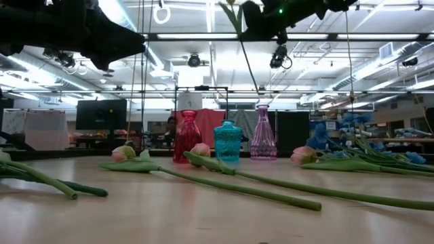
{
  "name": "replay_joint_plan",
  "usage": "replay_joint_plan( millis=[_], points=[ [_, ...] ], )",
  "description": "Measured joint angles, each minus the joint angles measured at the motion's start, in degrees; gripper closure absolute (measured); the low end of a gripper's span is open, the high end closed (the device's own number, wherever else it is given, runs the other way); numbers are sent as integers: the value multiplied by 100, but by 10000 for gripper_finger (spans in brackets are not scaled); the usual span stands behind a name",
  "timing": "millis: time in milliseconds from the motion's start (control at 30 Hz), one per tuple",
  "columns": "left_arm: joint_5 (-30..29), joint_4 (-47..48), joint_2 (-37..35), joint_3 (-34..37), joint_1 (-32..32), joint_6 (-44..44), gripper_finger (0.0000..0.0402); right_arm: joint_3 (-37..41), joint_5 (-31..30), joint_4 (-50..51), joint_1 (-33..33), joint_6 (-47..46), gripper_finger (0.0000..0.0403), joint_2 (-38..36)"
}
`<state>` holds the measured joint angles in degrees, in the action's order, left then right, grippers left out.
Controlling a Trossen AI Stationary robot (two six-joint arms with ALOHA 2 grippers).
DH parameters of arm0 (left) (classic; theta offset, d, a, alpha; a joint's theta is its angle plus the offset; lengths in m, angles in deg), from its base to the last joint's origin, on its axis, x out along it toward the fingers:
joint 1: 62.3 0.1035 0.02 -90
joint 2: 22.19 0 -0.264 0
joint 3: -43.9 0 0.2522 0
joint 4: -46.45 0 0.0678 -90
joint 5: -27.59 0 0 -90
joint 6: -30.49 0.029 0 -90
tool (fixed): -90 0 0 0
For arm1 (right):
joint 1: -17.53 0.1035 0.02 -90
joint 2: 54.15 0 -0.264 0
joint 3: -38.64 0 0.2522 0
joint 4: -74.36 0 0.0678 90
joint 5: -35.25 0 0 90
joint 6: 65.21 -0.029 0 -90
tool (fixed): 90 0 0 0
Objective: Sort flowers into vase by color
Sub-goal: Put the yellow flower into the purple vase
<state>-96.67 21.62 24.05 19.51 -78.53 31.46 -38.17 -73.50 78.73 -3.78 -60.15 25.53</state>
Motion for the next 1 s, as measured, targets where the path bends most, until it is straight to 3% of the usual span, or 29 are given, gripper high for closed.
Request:
replay_joint_plan(
  millis=[533,1000],
  points=[
    [186,216,2,0,0,-292,213,2485,347,-3278,-399,50,399,-828],
    [121,90,0,0,11,-109,213,2953,367,-3964,-400,98,399,-758]
  ],
)
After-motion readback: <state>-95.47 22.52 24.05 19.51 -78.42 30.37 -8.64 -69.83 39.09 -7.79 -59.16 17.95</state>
